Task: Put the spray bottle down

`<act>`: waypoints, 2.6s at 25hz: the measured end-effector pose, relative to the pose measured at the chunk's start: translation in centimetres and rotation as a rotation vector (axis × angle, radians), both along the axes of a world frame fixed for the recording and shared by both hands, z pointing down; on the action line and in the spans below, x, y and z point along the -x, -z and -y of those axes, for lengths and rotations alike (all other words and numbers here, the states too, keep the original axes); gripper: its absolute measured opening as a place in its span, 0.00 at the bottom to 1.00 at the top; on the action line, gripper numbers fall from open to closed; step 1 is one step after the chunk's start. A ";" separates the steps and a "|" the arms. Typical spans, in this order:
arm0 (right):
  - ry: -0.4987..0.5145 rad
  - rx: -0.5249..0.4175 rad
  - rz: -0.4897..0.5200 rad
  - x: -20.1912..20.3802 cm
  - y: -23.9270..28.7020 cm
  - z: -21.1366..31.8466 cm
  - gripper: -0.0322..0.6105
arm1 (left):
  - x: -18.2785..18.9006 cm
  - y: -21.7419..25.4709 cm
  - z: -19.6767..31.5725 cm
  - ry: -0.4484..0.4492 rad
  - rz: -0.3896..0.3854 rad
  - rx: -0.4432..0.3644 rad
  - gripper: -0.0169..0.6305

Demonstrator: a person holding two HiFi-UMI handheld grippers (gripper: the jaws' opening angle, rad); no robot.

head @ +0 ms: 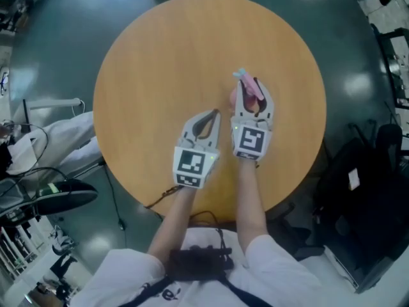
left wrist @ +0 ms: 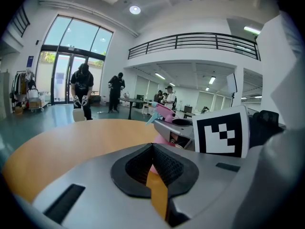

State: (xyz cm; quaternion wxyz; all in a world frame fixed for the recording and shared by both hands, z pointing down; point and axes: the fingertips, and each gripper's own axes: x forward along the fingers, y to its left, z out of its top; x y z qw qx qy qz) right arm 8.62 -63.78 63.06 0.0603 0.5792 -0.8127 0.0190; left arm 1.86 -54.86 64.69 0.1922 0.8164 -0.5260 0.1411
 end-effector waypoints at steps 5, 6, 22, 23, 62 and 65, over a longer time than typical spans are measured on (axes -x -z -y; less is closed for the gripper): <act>0.008 -0.036 0.012 0.3 -0.7 0.2 0.30 | 0.8 -0.9 -0.4 0.009 0.004 0.024 0.04; 0.010 -0.037 0.018 0.5 -0.8 0.1 0.30 | 1.0 -1.0 -0.4 0.011 0.005 0.025 0.04; 0.027 0.051 0.082 -0.6 -2.0 -2.8 0.52 | 1.9 2.0 -2.2 0.012 0.001 -0.025 0.04; 0.026 0.063 0.088 -0.9 -1.8 -3.4 0.53 | 1.9 2.5 -2.5 0.010 0.002 -0.039 0.04; 0.037 -0.167 0.080 4.0 19.9 -29.7 0.13 | 5.5 21.0 -19.4 -0.052 -0.001 -0.476 0.04; 0.064 -0.184 0.084 5.1 21.1 -30.8 0.09 | 5.6 21.7 -20.2 -0.063 0.001 -0.491 0.04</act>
